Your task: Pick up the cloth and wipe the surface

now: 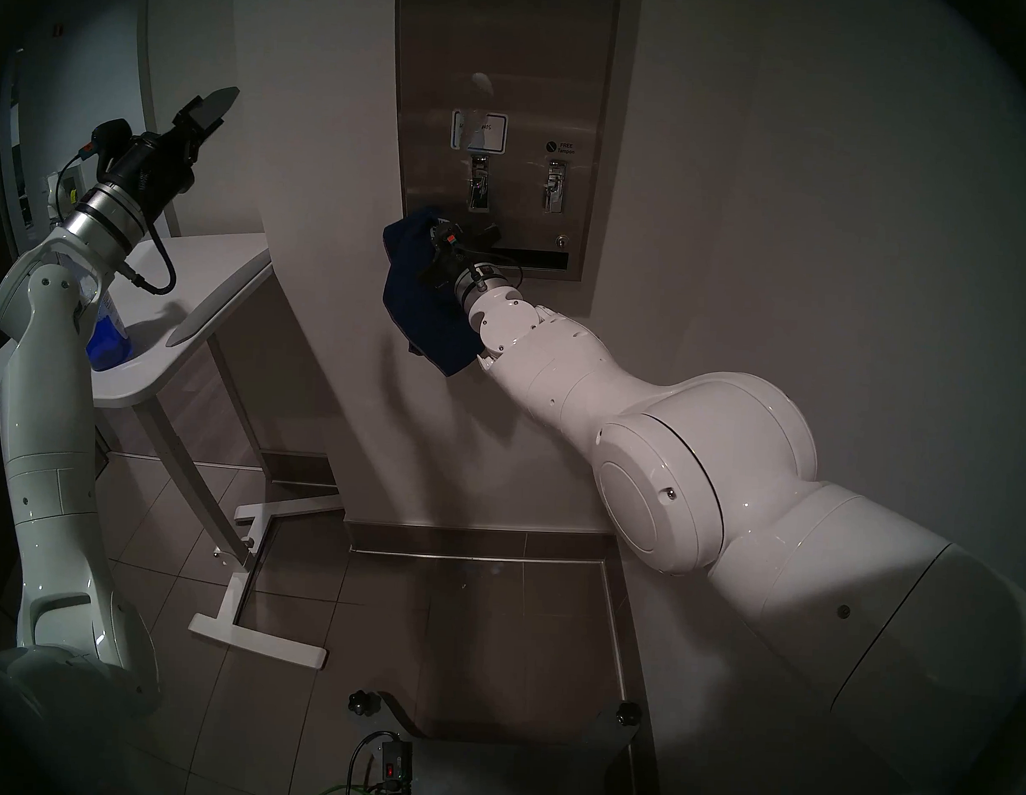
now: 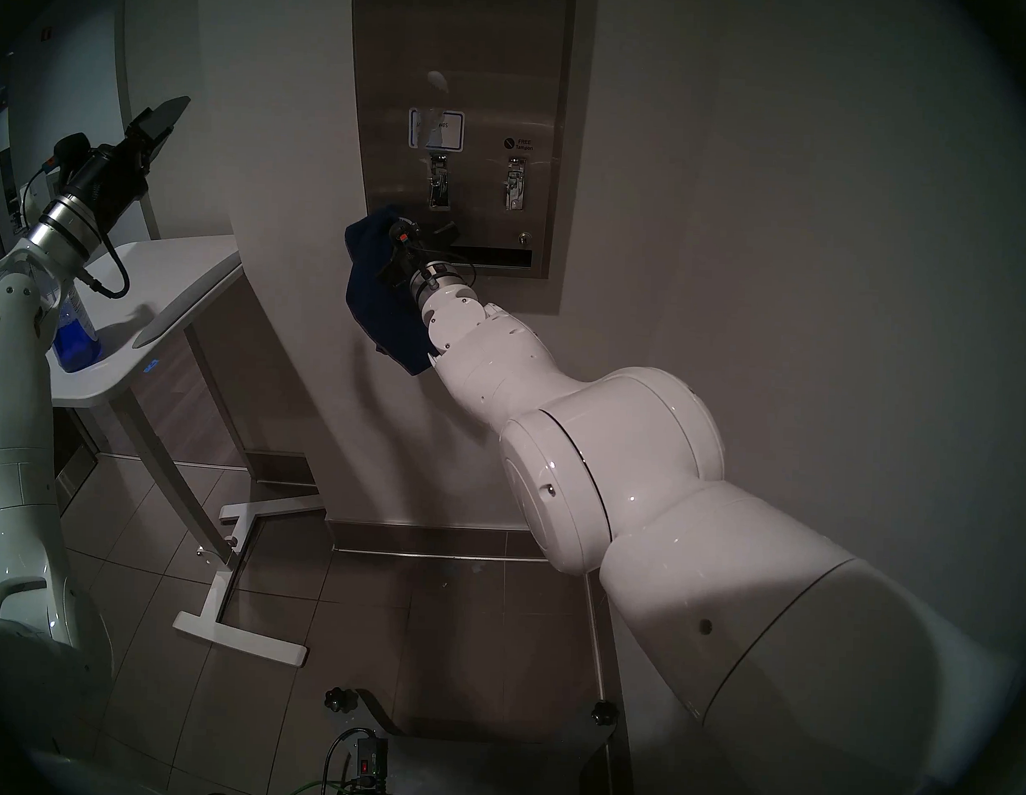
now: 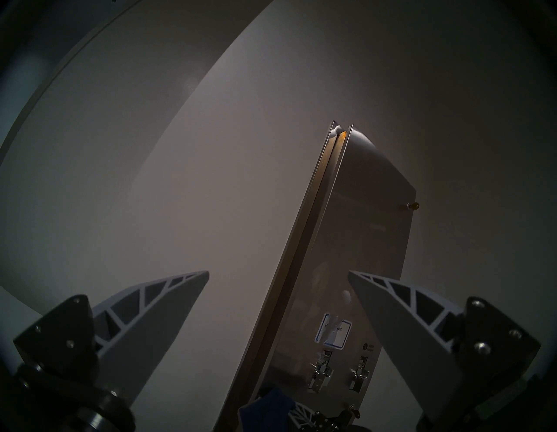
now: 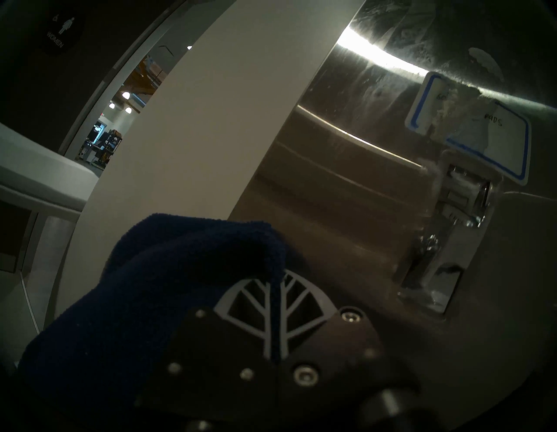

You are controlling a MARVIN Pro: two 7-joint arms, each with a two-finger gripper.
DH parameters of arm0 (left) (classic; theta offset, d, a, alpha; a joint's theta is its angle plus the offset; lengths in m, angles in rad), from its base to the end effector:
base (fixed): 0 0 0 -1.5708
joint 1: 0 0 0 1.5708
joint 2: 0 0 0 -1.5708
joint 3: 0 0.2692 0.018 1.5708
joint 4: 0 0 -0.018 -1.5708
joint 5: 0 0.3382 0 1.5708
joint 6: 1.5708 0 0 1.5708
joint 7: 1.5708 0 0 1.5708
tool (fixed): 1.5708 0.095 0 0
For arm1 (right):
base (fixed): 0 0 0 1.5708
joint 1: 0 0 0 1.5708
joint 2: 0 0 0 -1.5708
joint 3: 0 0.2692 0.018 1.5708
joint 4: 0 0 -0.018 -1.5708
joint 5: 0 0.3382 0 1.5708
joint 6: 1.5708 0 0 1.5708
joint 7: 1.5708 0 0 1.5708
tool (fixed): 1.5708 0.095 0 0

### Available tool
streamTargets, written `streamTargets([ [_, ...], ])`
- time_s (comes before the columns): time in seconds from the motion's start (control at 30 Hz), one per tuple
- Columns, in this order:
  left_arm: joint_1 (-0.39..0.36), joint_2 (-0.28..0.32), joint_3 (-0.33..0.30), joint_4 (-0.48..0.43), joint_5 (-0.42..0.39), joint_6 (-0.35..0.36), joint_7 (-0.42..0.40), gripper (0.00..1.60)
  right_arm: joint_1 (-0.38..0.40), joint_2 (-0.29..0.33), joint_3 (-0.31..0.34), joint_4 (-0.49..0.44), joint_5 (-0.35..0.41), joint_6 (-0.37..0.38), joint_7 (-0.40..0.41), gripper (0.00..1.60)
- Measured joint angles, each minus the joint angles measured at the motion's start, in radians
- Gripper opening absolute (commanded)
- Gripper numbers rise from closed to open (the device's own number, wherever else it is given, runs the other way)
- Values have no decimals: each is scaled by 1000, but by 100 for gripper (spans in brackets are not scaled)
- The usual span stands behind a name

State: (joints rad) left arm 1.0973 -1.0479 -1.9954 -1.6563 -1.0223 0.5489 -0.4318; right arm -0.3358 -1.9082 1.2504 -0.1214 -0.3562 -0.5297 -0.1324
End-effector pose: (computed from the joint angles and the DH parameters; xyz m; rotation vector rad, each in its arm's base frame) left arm 0.4370 0.2270 0.0577 1.3764 0.0262 2.1007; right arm 0.6268 0.2596 -0.1203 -1.5727 -0.9336 -2.5423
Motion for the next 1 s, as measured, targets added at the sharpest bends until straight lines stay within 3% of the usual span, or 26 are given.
streamTargets([
  [0.37,-33,9,44,6,40,-8,41,160,46,17,26,-53,20,-29,6,0],
  [1.0,-38,9,42,1,43,-8,56,160,136,83,79,-170,46,-38,6,0],
])
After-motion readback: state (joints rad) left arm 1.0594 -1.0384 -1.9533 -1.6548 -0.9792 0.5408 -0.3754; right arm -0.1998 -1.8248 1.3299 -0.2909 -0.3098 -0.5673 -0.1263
